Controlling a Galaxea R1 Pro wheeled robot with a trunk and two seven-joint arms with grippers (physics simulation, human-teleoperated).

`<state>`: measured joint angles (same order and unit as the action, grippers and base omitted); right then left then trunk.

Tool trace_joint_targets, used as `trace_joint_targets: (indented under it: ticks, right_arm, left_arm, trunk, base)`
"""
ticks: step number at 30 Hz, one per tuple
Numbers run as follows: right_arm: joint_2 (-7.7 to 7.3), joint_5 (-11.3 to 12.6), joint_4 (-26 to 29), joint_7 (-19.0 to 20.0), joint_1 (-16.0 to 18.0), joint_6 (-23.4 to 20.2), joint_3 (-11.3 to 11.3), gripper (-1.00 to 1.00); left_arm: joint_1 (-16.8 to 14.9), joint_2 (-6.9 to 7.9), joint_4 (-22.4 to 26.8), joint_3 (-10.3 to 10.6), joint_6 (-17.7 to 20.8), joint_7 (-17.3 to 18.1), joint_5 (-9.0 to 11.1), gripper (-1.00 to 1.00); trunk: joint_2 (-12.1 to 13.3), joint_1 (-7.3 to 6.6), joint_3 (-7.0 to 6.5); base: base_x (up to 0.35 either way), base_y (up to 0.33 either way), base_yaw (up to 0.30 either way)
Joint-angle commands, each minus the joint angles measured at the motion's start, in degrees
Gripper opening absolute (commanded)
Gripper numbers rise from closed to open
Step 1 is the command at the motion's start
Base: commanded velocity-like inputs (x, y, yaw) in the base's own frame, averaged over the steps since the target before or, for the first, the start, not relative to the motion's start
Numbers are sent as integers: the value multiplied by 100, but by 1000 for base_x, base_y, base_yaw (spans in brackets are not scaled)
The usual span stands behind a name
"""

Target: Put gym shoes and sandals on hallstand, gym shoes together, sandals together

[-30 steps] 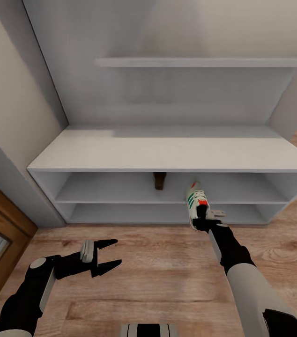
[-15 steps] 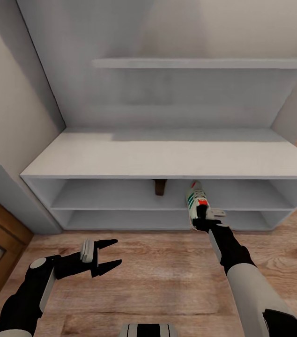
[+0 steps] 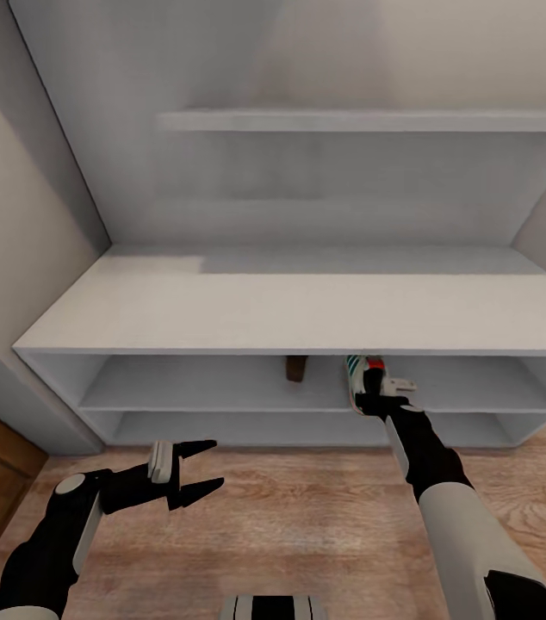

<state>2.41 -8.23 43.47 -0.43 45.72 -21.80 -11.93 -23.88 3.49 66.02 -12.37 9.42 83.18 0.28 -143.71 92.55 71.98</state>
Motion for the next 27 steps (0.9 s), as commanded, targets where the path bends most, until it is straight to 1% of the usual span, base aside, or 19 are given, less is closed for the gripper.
trace_joint_targets:
  ticks: [1,4,10,21,27]
  right_arm:
    - [5,-143,-310,-1,-1,-33,-28,-100]
    - [5,-144,-312,-1,0,-34,-28,-100]
    - [5,-144,-308,-1,-1,-34,-28,-100]
    - [6,-144,-309,-1,-1,-34,-28,-100]
    - [5,-143,-306,-1,-1,-34,-28,-100]
  left_arm:
    - [-3,-1,0,-2,60,23,4,100]
    - [-3,2,-1,-2,60,23,0,100]
    - [-3,3,0,-5,60,26,6,100]
    - [-3,3,-1,-7,60,25,7,100]
    - [-3,3,2,-11,60,29,13,100]
  trunk:
    - [0,2,5]
    - [0,2,5]
    - [0,2,5]
    - [0,2,5]
    - [0,2,5]
  base:
    - [42,0,0]
    - [67,0,0]
    - [177,0,0]
    - [22,0,0]
    - [150,0,0]
